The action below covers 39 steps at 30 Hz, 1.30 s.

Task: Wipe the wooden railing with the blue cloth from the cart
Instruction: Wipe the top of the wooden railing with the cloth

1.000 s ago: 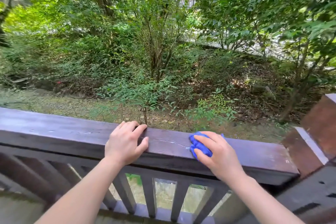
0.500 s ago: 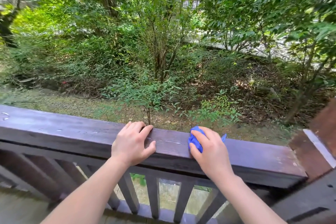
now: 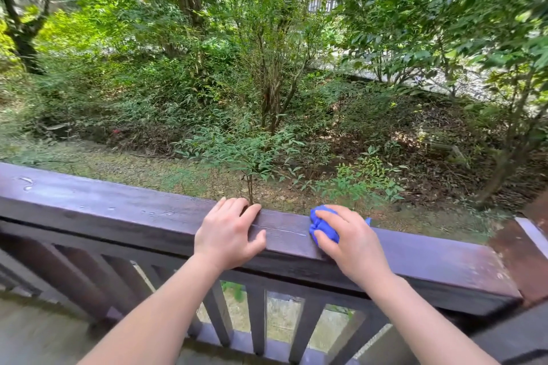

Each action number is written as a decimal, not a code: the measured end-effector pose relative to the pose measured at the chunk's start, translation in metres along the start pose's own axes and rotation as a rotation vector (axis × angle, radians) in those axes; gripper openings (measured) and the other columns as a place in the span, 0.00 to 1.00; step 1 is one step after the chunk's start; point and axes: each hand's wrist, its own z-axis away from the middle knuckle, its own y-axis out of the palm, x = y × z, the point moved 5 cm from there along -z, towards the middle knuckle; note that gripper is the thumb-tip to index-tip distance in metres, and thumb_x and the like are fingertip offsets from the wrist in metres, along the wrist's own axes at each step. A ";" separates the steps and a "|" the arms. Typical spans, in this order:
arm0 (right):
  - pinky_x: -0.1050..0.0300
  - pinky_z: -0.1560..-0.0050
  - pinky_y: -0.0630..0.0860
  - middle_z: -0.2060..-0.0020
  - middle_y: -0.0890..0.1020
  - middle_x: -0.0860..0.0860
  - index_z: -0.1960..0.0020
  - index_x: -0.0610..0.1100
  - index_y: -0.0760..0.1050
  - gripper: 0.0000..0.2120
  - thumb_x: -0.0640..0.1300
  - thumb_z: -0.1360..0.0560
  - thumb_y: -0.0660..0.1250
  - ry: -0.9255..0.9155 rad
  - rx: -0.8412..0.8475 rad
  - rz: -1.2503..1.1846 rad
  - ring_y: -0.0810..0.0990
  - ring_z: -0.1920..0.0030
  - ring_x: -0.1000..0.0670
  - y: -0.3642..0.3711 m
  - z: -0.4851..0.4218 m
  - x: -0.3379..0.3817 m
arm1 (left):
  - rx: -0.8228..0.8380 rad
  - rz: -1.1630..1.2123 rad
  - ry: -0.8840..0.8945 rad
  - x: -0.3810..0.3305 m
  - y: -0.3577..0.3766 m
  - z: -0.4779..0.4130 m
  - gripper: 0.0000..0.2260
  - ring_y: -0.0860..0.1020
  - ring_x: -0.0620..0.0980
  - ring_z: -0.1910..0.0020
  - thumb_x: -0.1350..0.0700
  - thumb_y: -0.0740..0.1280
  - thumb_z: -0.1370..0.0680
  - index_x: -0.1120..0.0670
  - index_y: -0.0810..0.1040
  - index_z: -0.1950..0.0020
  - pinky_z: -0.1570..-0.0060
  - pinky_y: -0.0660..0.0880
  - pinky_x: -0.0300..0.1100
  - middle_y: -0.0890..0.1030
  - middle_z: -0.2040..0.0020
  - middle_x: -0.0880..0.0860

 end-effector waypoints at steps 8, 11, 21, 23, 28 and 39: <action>0.54 0.42 0.73 0.40 0.79 0.49 0.40 0.48 0.77 0.19 0.53 0.28 0.65 -0.138 0.078 -0.034 0.75 0.41 0.46 0.019 0.006 0.042 | -0.008 0.002 0.011 0.001 0.002 -0.001 0.24 0.78 0.58 0.48 0.40 0.64 0.28 0.53 0.80 0.39 0.37 0.73 0.55 0.80 0.49 0.54; 0.53 0.43 0.72 0.42 0.80 0.47 0.41 0.45 0.79 0.20 0.51 0.30 0.67 0.075 -0.014 -0.010 0.76 0.43 0.43 0.016 -0.016 0.021 | -0.005 -0.002 0.015 0.001 0.002 0.001 0.24 0.78 0.58 0.48 0.40 0.64 0.29 0.53 0.80 0.39 0.37 0.73 0.55 0.80 0.50 0.54; 0.55 0.40 0.68 0.41 0.79 0.47 0.39 0.44 0.78 0.18 0.46 0.29 0.71 -0.004 0.043 -0.054 0.74 0.42 0.44 0.038 -0.028 0.045 | -0.032 0.053 0.018 0.000 -0.002 0.002 0.22 0.77 0.55 0.43 0.41 0.64 0.27 0.52 0.80 0.39 0.31 0.68 0.56 0.79 0.45 0.52; 0.54 0.39 0.69 0.41 0.78 0.47 0.40 0.44 0.77 0.19 0.44 0.30 0.71 -0.122 0.072 -0.069 0.74 0.42 0.44 0.050 -0.025 0.072 | -0.087 0.093 0.024 0.003 -0.009 0.001 0.20 0.76 0.56 0.44 0.45 0.65 0.27 0.53 0.80 0.40 0.34 0.70 0.56 0.79 0.45 0.54; 0.56 0.42 0.71 0.41 0.79 0.50 0.39 0.46 0.77 0.18 0.47 0.29 0.69 -0.246 0.135 -0.100 0.74 0.43 0.46 0.067 -0.036 0.093 | -0.152 0.001 0.025 0.053 -0.032 0.017 0.18 0.76 0.59 0.43 0.49 0.64 0.26 0.56 0.81 0.41 0.38 0.71 0.54 0.80 0.43 0.59; 0.56 0.43 0.73 0.42 0.79 0.50 0.40 0.47 0.78 0.19 0.52 0.29 0.66 -0.143 0.057 -0.034 0.76 0.44 0.45 0.098 -0.056 0.123 | 0.011 -0.157 -0.173 0.241 -0.059 0.050 0.22 0.77 0.60 0.41 0.45 0.57 0.23 0.54 0.80 0.37 0.44 0.74 0.56 0.79 0.39 0.58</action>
